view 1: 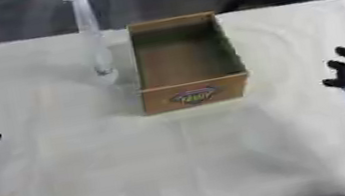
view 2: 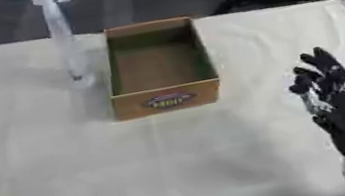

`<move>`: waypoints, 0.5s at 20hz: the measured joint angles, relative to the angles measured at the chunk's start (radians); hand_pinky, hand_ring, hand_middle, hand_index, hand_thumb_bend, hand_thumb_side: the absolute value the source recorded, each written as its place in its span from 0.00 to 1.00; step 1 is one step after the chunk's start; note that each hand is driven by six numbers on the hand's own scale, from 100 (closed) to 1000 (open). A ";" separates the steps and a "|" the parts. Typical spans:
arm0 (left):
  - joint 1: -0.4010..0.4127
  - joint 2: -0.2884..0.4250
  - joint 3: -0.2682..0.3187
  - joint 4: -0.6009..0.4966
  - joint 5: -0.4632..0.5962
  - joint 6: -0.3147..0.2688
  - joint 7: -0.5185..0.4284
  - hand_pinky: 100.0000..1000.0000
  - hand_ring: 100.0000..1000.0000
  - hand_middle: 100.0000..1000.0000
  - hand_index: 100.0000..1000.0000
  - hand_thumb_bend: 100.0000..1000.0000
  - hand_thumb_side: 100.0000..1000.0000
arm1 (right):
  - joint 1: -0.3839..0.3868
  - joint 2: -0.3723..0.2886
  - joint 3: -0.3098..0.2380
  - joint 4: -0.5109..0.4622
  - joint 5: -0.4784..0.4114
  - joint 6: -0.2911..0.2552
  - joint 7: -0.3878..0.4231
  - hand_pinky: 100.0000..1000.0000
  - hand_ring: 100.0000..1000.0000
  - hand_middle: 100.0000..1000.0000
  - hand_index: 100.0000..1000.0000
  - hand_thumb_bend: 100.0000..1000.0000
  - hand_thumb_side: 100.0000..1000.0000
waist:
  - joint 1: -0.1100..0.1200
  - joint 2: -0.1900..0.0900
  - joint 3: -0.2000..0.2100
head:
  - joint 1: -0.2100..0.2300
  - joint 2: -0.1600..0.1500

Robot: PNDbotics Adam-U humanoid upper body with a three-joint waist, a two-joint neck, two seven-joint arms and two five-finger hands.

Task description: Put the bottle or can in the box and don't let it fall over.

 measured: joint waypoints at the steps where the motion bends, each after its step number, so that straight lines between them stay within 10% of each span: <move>1: -0.007 0.009 0.000 0.003 -0.003 0.003 0.001 0.57 0.98 0.84 0.81 0.38 0.71 | 0.000 0.000 0.000 0.000 0.000 0.000 0.000 0.72 0.88 0.90 1.00 0.13 0.36 | 0.000 0.000 -0.001 | 0.000 0.000; 10: -0.167 0.156 -0.053 0.086 -0.079 0.038 -0.040 0.60 1.00 0.88 0.86 0.46 0.62 | 0.003 0.000 0.004 0.000 0.000 0.002 0.007 0.72 0.88 0.90 1.00 0.13 0.36 | 0.007 -0.006 -0.020 | -0.001 0.000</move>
